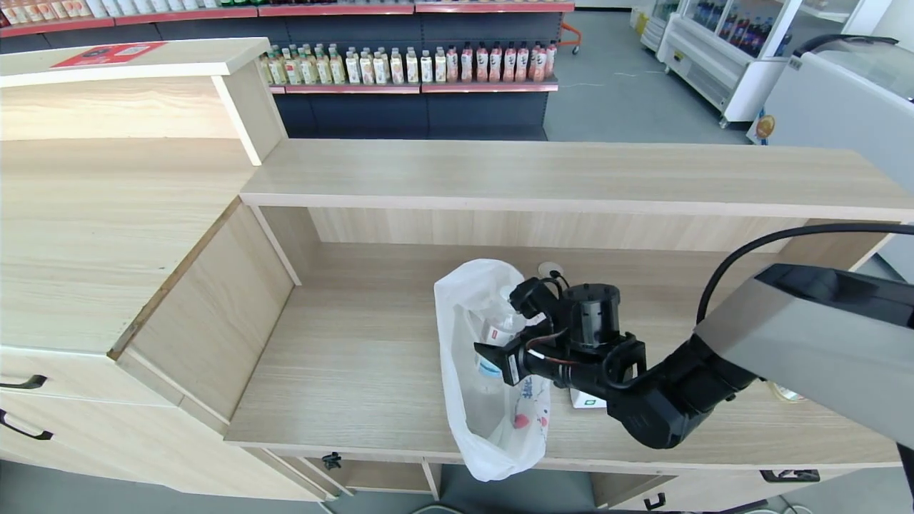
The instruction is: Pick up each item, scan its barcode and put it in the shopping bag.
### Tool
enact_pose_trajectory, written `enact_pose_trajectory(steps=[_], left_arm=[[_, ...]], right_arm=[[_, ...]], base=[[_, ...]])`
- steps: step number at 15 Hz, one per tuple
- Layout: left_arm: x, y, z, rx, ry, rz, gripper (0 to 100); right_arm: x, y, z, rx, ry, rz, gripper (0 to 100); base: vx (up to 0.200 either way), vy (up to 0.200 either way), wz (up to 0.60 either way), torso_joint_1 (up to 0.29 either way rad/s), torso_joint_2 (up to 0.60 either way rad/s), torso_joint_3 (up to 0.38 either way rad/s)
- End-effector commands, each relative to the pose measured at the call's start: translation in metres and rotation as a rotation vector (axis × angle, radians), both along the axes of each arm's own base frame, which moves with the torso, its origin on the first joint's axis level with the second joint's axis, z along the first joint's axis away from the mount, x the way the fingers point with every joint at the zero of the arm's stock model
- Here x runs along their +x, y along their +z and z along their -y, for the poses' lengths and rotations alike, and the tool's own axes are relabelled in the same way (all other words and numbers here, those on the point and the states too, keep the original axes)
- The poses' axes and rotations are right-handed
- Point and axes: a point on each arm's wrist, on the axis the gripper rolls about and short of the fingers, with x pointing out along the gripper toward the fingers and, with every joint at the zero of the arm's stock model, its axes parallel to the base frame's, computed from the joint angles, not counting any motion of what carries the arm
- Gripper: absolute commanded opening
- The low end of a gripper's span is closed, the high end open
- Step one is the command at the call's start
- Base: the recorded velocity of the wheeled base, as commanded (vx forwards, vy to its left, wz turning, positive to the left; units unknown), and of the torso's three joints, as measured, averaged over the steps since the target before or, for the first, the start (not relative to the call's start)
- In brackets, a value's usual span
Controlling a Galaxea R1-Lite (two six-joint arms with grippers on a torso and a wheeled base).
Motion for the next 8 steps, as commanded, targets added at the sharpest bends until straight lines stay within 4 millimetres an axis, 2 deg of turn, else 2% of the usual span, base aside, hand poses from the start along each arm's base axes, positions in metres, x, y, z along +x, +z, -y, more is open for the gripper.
enact_pose_trajectory(steps=[1,8], left_arm=[[0.0,0.0,0.0,0.0,0.0,0.0,100],[0.0,0.0,0.0,0.0,0.0,0.0,100]], right_arm=[[0.003,-0.018,-0.002,-0.025,0.003,-0.016,0],[0.014,-0.05,-0.006,-0.042,0.012,0.065,0]], base=[[0.0,0.0,0.0,0.0,0.0,0.0],[0.0,0.0,0.0,0.0,0.0,0.0]])
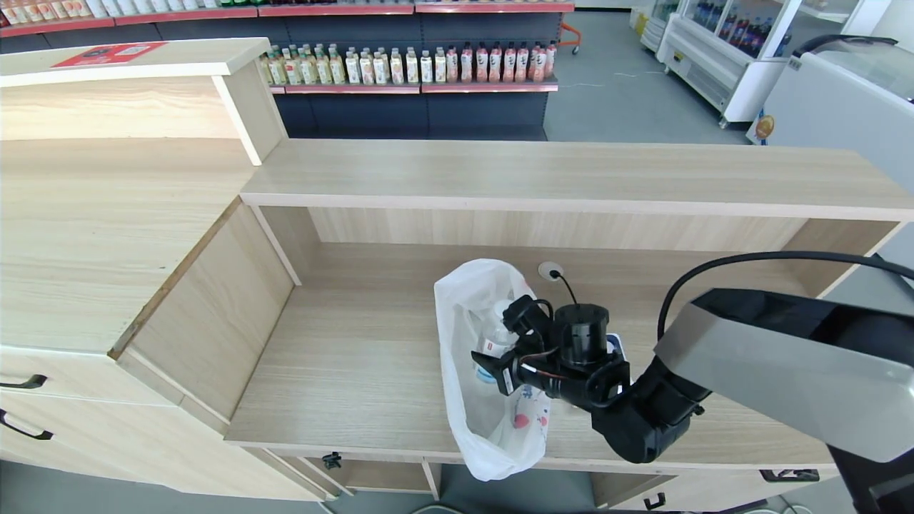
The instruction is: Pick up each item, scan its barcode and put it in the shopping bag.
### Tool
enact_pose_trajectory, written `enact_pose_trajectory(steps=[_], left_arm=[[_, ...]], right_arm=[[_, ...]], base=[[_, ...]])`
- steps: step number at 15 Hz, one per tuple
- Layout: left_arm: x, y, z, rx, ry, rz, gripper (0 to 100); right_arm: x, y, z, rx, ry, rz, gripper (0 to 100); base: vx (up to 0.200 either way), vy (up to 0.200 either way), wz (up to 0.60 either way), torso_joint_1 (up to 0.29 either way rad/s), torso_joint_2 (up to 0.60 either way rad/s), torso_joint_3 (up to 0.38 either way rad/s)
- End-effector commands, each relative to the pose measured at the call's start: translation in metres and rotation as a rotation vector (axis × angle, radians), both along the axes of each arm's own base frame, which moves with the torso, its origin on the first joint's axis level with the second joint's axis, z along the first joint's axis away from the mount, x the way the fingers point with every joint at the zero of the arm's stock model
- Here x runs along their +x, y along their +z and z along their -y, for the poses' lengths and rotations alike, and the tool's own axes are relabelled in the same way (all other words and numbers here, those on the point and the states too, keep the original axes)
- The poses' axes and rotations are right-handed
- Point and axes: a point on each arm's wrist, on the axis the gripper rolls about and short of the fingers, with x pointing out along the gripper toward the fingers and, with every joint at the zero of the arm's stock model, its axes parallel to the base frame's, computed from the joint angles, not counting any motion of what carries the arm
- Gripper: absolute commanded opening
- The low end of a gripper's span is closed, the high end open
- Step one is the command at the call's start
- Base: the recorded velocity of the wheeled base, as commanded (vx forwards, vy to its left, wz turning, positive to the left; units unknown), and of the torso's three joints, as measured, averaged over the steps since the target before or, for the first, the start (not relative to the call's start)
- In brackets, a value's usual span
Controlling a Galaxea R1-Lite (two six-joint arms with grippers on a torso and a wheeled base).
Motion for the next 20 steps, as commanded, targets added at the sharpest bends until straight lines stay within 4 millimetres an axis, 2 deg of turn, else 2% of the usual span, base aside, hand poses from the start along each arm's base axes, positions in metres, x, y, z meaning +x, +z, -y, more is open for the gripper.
enact_pose_trajectory(steps=[1,4,5,7,8,12,14,17,19,20], left_arm=[[0.0,0.0,0.0,0.0,0.0,0.0,100],[0.0,0.0,0.0,0.0,0.0,0.0,100],[0.0,0.0,0.0,0.0,0.0,0.0,100],[0.0,0.0,0.0,0.0,0.0,0.0,100],[0.0,0.0,0.0,0.002,0.0,0.0,100],[0.0,0.0,0.0,0.0,0.0,0.0,100],[0.0,0.0,0.0,-0.003,0.0,0.0,100],[0.0,0.0,0.0,-0.005,0.0,0.0,100],[0.0,0.0,0.0,-0.005,0.0,0.0,100],[0.0,0.0,0.0,-0.005,0.0,0.0,100]], right_arm=[[0.003,-0.018,-0.002,-0.019,0.002,-0.012,0],[0.001,-0.024,0.0,-0.037,0.009,0.006,0],[-0.001,-0.024,0.001,-0.036,0.011,0.001,100],[-0.003,-0.017,0.001,-0.005,0.004,-0.013,100],[-0.002,-0.005,0.001,0.027,0.0,-0.005,100],[-0.001,0.053,0.011,0.206,-0.057,-0.057,100],[-0.003,0.089,0.025,0.256,-0.097,-0.096,100],[-0.014,0.13,0.065,0.263,-0.185,-0.118,100],[-0.037,0.164,0.109,0.255,-0.276,-0.131,100],[-0.052,0.174,0.128,0.247,-0.32,-0.148,100]], base=[[0.0,0.0,0.0,0.0,0.0,0.0],[0.0,0.0,0.0,0.0,0.0,0.0],[0.0,0.0,0.0,0.0,0.0,0.0],[0.0,0.0,0.0,0.0,0.0,0.0],[0.0,0.0,0.0,0.0,0.0,0.0],[0.0,0.0,0.0,0.0,0.0,0.0],[0.0,0.0,0.0,0.0,0.0,0.0],[0.0,0.0,0.0,0.0,0.0,0.0],[0.0,0.0,0.0,0.0,0.0,0.0],[0.0,0.0,0.0,0.0,0.0,0.0]])
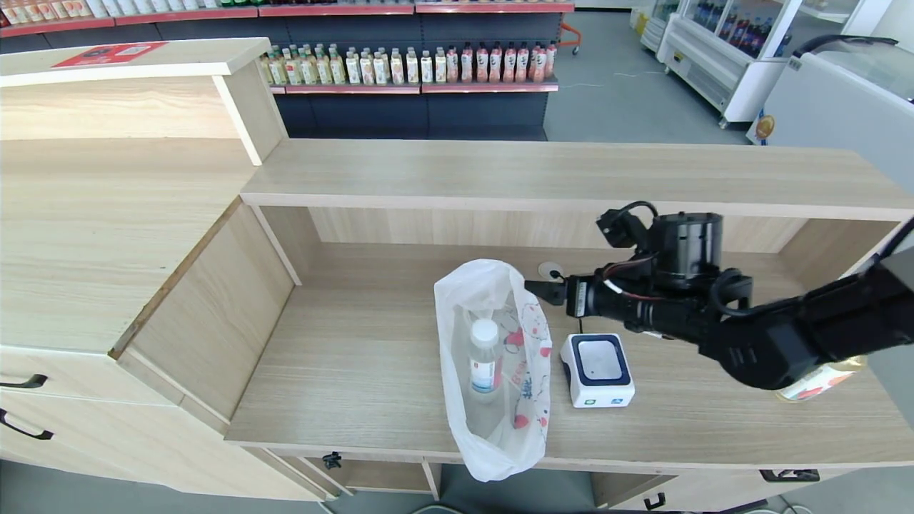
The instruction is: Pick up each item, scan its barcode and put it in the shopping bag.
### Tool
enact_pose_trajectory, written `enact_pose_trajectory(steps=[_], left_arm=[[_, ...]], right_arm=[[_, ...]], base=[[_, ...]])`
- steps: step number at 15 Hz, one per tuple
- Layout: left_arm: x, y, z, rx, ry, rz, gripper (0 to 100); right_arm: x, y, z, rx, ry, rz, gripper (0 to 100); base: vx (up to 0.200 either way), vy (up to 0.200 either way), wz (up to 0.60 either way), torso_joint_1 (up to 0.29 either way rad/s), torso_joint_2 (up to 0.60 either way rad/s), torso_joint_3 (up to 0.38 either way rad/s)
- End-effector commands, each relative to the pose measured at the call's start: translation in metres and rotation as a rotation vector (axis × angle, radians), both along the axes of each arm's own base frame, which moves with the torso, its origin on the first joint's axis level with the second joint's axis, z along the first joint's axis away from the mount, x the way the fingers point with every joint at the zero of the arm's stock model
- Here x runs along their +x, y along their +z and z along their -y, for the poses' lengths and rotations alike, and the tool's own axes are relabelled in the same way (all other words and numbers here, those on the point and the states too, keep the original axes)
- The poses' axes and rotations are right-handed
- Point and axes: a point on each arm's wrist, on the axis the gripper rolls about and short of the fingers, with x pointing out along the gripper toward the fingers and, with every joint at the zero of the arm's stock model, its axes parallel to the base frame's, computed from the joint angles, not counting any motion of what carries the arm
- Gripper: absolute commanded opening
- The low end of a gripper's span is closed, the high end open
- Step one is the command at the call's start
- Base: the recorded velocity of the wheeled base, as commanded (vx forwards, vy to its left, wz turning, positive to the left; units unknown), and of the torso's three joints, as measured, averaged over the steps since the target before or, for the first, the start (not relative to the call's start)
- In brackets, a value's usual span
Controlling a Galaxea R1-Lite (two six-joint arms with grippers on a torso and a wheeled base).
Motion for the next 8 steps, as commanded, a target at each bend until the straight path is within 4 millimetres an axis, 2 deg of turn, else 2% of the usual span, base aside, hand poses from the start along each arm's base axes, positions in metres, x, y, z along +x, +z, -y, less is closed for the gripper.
enact_pose_trajectory(steps=[1,4,6,8], left_arm=[[0.0,0.0,0.0,0.0,0.0,0.0,100],[0.0,0.0,0.0,-0.003,0.0,0.0,100],[0.0,0.0,0.0,-0.002,0.0,0.0,100],[0.0,0.0,0.0,0.001,0.0,0.0,100]], right_arm=[[-0.047,0.053,0.063,0.008,-0.134,0.018,100],[-0.079,0.055,0.115,-0.047,-0.287,-0.112,100],[-0.089,0.048,0.142,-0.149,-0.353,-0.19,100],[-0.091,0.043,0.152,-0.197,-0.374,-0.206,100]], base=[[0.0,0.0,0.0,0.0,0.0,0.0],[0.0,-0.2,0.0,0.002,0.0,0.001],[0.0,-0.2,0.0,-0.002,0.0,0.002],[0.0,-0.2,0.0,-0.005,0.0,0.012]])
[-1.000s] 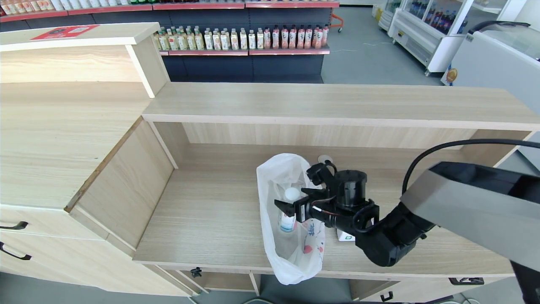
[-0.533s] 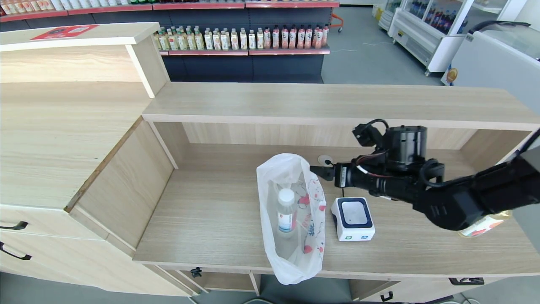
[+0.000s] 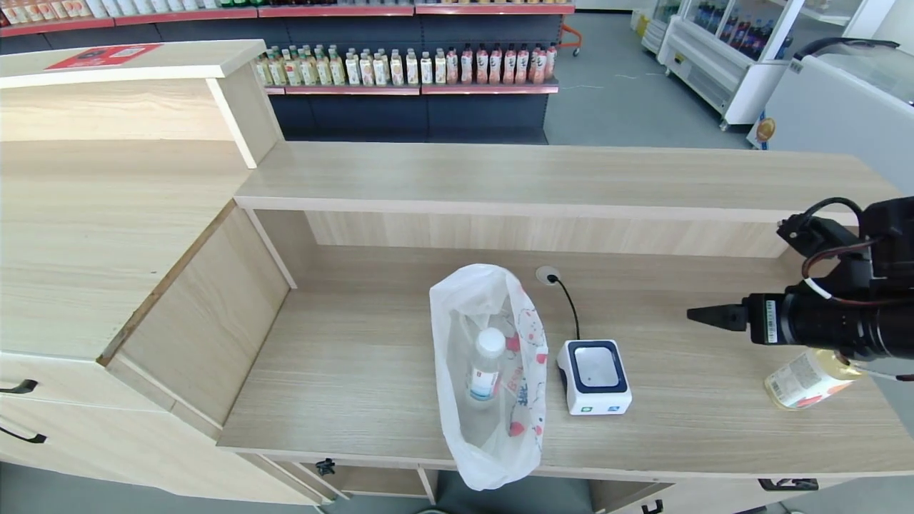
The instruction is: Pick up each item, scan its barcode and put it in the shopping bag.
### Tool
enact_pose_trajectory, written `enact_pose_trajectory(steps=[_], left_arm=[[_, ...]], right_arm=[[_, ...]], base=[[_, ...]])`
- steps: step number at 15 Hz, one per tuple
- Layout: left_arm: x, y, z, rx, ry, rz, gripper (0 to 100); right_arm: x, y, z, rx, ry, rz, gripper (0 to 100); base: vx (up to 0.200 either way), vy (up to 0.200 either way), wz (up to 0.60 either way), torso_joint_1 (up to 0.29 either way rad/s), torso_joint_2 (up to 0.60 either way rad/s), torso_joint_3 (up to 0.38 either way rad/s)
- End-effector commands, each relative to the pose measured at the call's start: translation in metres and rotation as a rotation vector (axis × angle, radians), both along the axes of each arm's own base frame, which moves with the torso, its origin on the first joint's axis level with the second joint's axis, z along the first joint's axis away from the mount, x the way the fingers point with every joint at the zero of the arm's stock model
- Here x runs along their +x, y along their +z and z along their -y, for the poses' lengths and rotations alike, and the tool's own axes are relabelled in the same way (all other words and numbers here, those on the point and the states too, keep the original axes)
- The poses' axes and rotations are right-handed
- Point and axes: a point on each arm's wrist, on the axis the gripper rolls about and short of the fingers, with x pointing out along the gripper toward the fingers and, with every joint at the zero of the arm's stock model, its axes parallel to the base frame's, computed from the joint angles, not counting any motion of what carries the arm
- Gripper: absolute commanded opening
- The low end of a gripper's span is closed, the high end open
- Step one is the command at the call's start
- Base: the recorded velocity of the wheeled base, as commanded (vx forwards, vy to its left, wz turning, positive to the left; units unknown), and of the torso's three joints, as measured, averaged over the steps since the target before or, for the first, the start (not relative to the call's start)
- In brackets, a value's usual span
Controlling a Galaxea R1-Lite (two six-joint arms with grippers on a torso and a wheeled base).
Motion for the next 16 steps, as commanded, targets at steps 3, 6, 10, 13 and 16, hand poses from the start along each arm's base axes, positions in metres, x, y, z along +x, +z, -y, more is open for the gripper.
enact_pose_trajectory(steps=[3,6,10,13,16], left_arm=[[0.0,0.0,0.0,0.0,0.002,0.0,100],[0.0,0.0,0.0,-0.002,0.002,0.0,100],[0.0,0.0,0.0,0.0,0.002,0.0,100],[0.0,0.0,0.0,0.001,0.002,0.0,100],[0.0,0.0,0.0,0.0,0.002,0.0,100]], right_arm=[[-0.018,0.005,0.01,-0.022,-0.029,-0.018,100],[-0.026,-0.005,0.011,-0.113,0.004,-0.107,100],[-0.026,-0.016,0.012,-0.233,0.026,-0.144,100],[-0.033,-0.024,0.01,-0.266,0.04,-0.171,100],[-0.036,-0.029,0.011,-0.306,0.047,-0.2,100]], base=[[0.0,-0.2,0.0,0.012,0.0,0.001],[0.0,-0.2,0.0,0.001,0.0,0.009],[0.0,-0.2,0.0,0.001,0.0,0.006],[0.0,-0.2,0.0,0.002,0.0,0.005],[0.0,-0.2,0.0,0.001,0.01,-0.002]])
